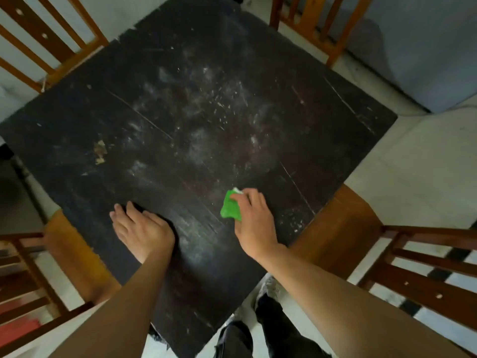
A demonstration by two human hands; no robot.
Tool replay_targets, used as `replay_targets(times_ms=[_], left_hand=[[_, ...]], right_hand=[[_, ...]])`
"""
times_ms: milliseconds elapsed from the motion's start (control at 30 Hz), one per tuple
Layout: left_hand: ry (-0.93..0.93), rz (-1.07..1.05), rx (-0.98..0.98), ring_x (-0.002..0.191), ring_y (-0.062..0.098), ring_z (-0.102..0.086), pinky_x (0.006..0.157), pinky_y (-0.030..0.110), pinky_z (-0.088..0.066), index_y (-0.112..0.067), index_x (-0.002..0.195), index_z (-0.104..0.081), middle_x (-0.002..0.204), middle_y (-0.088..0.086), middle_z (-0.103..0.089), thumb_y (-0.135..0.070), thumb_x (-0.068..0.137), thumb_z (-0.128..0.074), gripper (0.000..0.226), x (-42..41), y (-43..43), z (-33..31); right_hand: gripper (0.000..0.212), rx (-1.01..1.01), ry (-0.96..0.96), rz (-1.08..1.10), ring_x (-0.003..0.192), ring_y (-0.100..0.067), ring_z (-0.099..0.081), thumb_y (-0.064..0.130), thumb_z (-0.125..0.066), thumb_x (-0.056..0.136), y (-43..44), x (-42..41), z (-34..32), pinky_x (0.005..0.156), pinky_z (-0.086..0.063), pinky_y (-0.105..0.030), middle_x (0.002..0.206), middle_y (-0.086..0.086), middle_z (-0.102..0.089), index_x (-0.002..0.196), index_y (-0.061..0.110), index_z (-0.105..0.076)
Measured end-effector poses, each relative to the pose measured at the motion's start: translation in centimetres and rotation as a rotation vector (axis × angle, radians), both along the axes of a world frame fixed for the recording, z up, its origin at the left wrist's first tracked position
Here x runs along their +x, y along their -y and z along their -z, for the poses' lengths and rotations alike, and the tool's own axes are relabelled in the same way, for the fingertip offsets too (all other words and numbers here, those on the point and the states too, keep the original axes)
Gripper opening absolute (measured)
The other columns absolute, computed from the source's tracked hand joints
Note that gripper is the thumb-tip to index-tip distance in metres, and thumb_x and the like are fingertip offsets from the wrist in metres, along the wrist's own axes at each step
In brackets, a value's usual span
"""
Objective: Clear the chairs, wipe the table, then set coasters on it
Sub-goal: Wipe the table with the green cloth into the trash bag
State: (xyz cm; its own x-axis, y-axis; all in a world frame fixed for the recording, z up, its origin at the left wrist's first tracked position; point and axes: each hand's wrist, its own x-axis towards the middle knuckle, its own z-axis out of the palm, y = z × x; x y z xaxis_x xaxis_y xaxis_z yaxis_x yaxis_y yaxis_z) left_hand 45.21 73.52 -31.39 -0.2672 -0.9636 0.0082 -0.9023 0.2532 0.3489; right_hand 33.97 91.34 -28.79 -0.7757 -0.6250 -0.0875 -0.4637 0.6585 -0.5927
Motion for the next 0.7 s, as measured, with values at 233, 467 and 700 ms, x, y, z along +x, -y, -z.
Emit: replay_targets(times_ms=[233, 467, 700], left_hand=[[0.022, -0.010, -0.009, 0.146, 0.039, -0.019, 0.118, 0.049, -0.015, 0.004, 0.140, -0.039, 0.153, 0.025, -0.030, -0.010, 0.097, -0.040, 0.046, -0.4, 0.0, -0.2], [0.056, -0.011, -0.002, 0.146, 0.038, -0.018, 0.118, 0.051, -0.016, 0.001, 0.141, -0.038, 0.154, 0.023, -0.028, -0.013, 0.096, -0.038, 0.047, -0.4, 0.0, 0.1], [0.060, -0.012, 0.015, 0.146, 0.038, -0.018, 0.118, 0.052, -0.016, 0.001, 0.142, -0.038, 0.155, 0.023, -0.028, -0.015, 0.097, -0.037, 0.048, -0.5, 0.0, -0.2]], right_hand=[[0.041, 0.050, -0.041, 0.494, 0.111, -0.037, -0.055, 0.003, -0.065, 0.084, -6.0, -17.2, -1.8, 0.098, -0.041, -0.037, 0.121, -0.019, -0.056, 0.124, 0.009, -0.061], [0.052, 0.166, -0.182, 0.407, 0.111, -0.038, -0.049, -0.001, -0.063, 0.078, -0.6, -13.6, 0.7, 0.095, -0.042, -0.039, 0.126, -0.021, -0.050, 0.129, 0.003, -0.054], [0.059, -0.118, 0.090, -0.136, 0.103, -0.032, -0.054, -0.006, -0.072, 0.069, 5.9, -3.9, -0.1, 0.093, -0.047, -0.040, 0.116, -0.013, -0.056, 0.126, 0.008, -0.062]])
